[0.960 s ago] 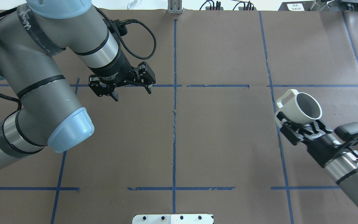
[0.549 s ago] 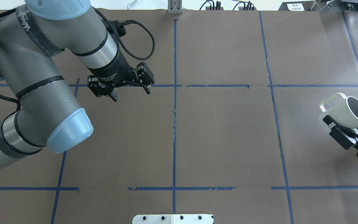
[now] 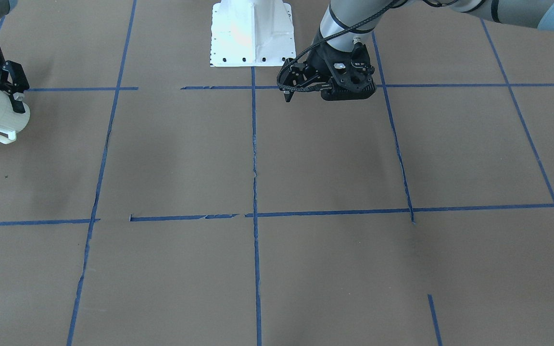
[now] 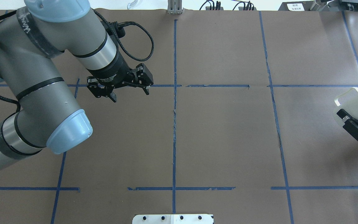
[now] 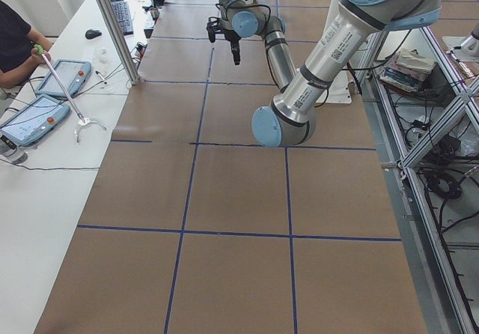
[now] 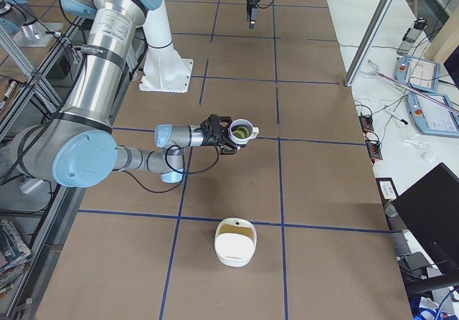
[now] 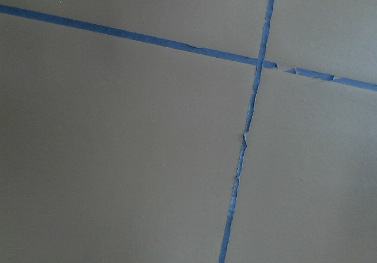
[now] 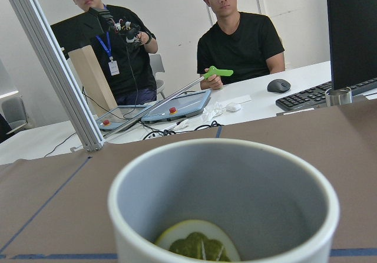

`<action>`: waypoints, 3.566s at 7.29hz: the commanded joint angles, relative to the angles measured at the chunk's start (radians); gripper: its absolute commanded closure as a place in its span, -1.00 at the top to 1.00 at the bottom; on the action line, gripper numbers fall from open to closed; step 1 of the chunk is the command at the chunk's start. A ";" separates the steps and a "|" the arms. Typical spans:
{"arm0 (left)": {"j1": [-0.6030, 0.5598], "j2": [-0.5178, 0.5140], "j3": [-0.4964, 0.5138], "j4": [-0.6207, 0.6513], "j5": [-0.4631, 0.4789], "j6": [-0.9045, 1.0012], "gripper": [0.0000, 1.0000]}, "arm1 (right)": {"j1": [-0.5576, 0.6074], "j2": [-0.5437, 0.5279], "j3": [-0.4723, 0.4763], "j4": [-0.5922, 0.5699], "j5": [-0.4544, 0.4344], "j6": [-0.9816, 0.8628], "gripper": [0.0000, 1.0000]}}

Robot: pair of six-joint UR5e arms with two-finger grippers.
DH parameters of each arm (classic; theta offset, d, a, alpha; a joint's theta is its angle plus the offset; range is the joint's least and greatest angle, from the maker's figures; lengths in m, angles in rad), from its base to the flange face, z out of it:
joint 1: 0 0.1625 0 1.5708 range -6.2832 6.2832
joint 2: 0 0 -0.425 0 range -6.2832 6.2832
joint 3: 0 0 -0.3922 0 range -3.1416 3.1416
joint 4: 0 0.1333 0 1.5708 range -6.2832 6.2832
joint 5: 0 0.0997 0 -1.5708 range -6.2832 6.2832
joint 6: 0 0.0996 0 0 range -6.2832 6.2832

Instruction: Left arm hands cup to right arm to dump lemon

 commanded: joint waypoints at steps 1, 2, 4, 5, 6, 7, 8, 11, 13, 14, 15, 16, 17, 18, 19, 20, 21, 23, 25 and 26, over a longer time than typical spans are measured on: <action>0.003 0.002 0.000 -0.007 0.002 -0.003 1.00 | 0.134 0.053 0.009 -0.130 0.151 0.029 -0.83; 0.005 0.002 -0.001 -0.007 0.003 -0.004 1.00 | 0.280 0.071 0.009 -0.175 0.359 0.031 -0.83; 0.006 0.000 -0.003 -0.016 0.015 -0.026 1.00 | 0.385 0.049 0.000 -0.171 0.488 0.081 -0.83; 0.006 0.000 -0.003 -0.016 0.015 -0.026 1.00 | 0.440 0.017 -0.008 -0.136 0.569 0.191 -0.83; 0.006 0.000 -0.003 -0.016 0.015 -0.026 1.00 | 0.486 -0.011 -0.029 -0.084 0.623 0.254 -0.83; 0.006 0.000 -0.003 -0.016 0.015 -0.026 1.00 | 0.529 -0.032 -0.084 -0.007 0.661 0.320 -0.83; 0.006 0.000 -0.003 -0.016 0.015 -0.026 1.00 | 0.663 -0.020 -0.176 0.059 0.806 0.334 -0.83; 0.006 -0.003 -0.003 -0.016 0.015 -0.029 1.00 | 0.867 -0.034 -0.232 0.154 1.016 0.630 -0.81; 0.006 -0.003 -0.004 -0.016 0.015 -0.033 1.00 | 0.992 -0.004 -0.322 0.190 1.109 0.817 -0.81; 0.006 -0.003 -0.004 -0.016 0.017 -0.033 1.00 | 1.025 0.004 -0.338 0.190 1.126 0.877 -0.80; 0.006 -0.003 -0.006 -0.016 0.017 -0.035 1.00 | 1.027 0.007 -0.352 0.191 1.126 0.947 -0.79; 0.006 -0.006 -0.006 -0.016 0.017 -0.043 1.00 | 1.028 0.010 -0.385 0.254 1.125 1.077 -0.79; 0.006 -0.006 -0.012 -0.016 0.017 -0.049 1.00 | 1.033 0.051 -0.448 0.316 1.122 1.211 -0.76; 0.006 -0.006 -0.014 -0.016 0.017 -0.047 1.00 | 1.039 0.082 -0.485 0.340 1.122 1.294 -0.75; 0.006 -0.004 -0.020 -0.016 0.017 -0.049 1.00 | 1.062 0.102 -0.494 0.343 1.122 1.409 -0.73; 0.006 -0.004 -0.021 -0.016 0.017 -0.049 1.00 | 1.071 0.108 -0.497 0.380 1.116 1.554 -0.71; 0.006 -0.003 -0.021 -0.016 0.017 -0.049 1.00 | 1.071 0.108 -0.508 0.439 1.090 1.729 -0.69; 0.006 -0.001 -0.021 -0.016 0.017 -0.047 1.00 | 1.071 0.127 -0.531 0.487 1.059 1.958 -0.63; 0.006 -0.001 -0.023 -0.016 0.017 -0.047 1.00 | 1.092 0.133 -0.533 0.496 1.056 2.128 -0.60; 0.006 -0.001 -0.021 -0.018 0.017 -0.047 1.00 | 1.109 0.132 -0.546 0.509 1.056 2.173 -0.56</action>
